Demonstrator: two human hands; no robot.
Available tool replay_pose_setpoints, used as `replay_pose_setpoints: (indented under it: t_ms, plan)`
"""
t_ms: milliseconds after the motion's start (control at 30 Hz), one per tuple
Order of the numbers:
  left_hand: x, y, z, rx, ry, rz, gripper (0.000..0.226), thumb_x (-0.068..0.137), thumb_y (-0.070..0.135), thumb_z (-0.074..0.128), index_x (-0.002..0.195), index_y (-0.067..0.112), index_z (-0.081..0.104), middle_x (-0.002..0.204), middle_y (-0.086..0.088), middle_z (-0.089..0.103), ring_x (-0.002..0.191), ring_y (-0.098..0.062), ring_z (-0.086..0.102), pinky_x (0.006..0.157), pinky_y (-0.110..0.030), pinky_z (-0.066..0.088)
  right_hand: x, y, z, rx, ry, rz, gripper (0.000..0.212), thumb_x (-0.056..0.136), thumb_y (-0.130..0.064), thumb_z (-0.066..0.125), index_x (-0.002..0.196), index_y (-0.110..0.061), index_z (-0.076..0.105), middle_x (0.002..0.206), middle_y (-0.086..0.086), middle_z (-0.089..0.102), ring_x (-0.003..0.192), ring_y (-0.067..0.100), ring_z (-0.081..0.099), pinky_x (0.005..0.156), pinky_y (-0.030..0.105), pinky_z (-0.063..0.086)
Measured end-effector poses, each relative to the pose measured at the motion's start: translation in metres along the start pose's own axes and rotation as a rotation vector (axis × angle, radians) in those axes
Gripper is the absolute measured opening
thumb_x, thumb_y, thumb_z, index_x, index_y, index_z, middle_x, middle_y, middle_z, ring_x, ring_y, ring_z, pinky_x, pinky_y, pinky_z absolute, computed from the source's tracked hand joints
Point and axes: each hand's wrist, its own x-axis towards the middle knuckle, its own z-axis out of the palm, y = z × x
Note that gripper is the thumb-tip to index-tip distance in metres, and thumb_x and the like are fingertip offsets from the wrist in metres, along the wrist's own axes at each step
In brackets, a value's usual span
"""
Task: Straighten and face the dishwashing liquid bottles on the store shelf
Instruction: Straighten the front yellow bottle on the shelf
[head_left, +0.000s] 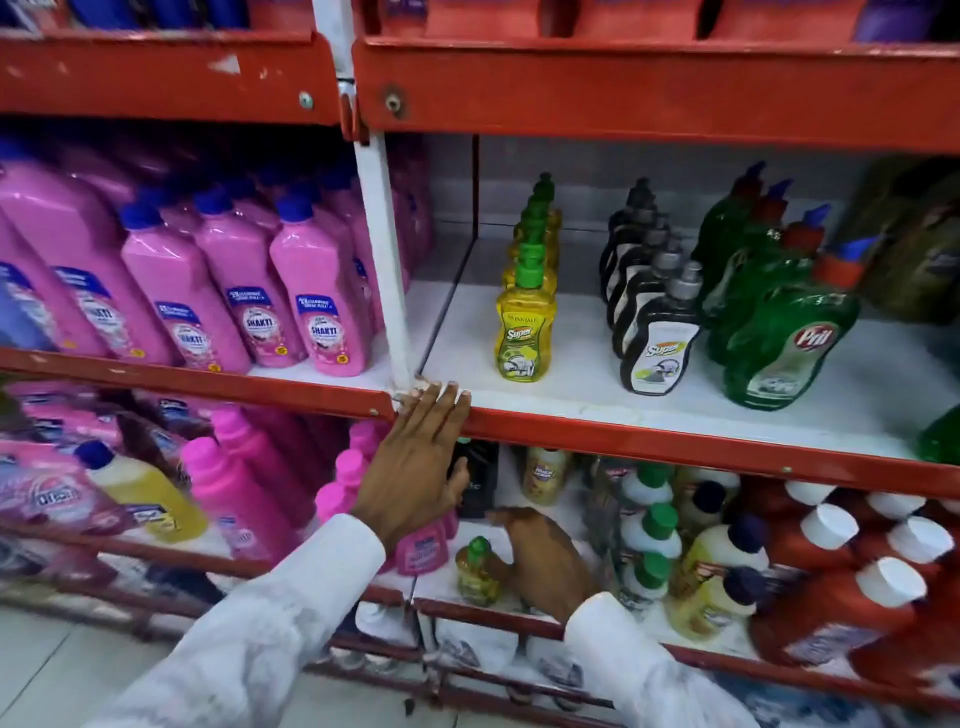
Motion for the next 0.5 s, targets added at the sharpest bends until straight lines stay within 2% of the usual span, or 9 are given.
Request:
replay_pose_setpoints:
  t_ms: [100,200,300,400,500]
  plan:
    - [0.0,-0.002,0.0,-0.013,0.013,-0.013,0.072,0.086,0.029,0.057,0.15,0.007,0.033,0.155,-0.017,0.037,0.145,-0.031,0.03,0.12,-0.048,0.022,0.009,-0.004,0.015,-0.051,-0.016,0.05,0.044,0.083,-0.05,0.054,0.117,-0.024,0.065,0.113,0.007,0.072,0.107,0.029,0.065,0.091,0.038,0.053]
    - [0.001,-0.002,0.0,-0.04,0.017,-0.008,0.071,0.085,0.027,0.057,0.149,0.007,0.034,0.155,-0.016,0.038,0.144,-0.031,0.031,0.12,-0.047,0.021,0.013,-0.013,0.014,-0.076,-0.055,0.071,0.033,0.083,-0.044,0.056,0.103,-0.022,0.07,0.104,0.007,0.074,0.099,0.029,0.066,0.085,0.034,0.049]
    - [0.002,-0.003,-0.001,-0.07,0.026,-0.006,0.068,0.085,0.025,0.056,0.148,0.007,0.036,0.155,-0.015,0.039,0.144,-0.03,0.031,0.12,-0.047,0.023,0.013,-0.013,0.014,-0.044,-0.067,0.105,0.03,0.084,-0.037,0.061,0.108,-0.022,0.07,0.11,0.01,0.071,0.103,0.031,0.065,0.085,0.031,0.048]
    - [0.003,-0.007,-0.002,-0.101,0.03,0.006,0.068,0.081,0.017,0.06,0.145,0.008,0.041,0.152,-0.015,0.044,0.141,-0.029,0.038,0.119,-0.043,0.023,0.007,-0.014,0.003,0.004,-0.016,0.086,0.035,0.077,-0.038,0.066,0.11,-0.027,0.07,0.108,0.008,0.073,0.099,0.028,0.066,0.084,0.031,0.05]
    - [0.007,-0.015,-0.005,-0.106,0.071,0.032,0.066,0.073,0.01,0.063,0.138,0.009,0.052,0.142,-0.012,0.056,0.131,-0.029,0.052,0.109,-0.042,0.037,-0.003,-0.019,-0.031,0.084,0.096,0.073,0.044,0.067,-0.037,0.077,0.11,-0.033,0.069,0.103,-0.002,0.077,0.093,0.018,0.071,0.083,0.03,0.055]
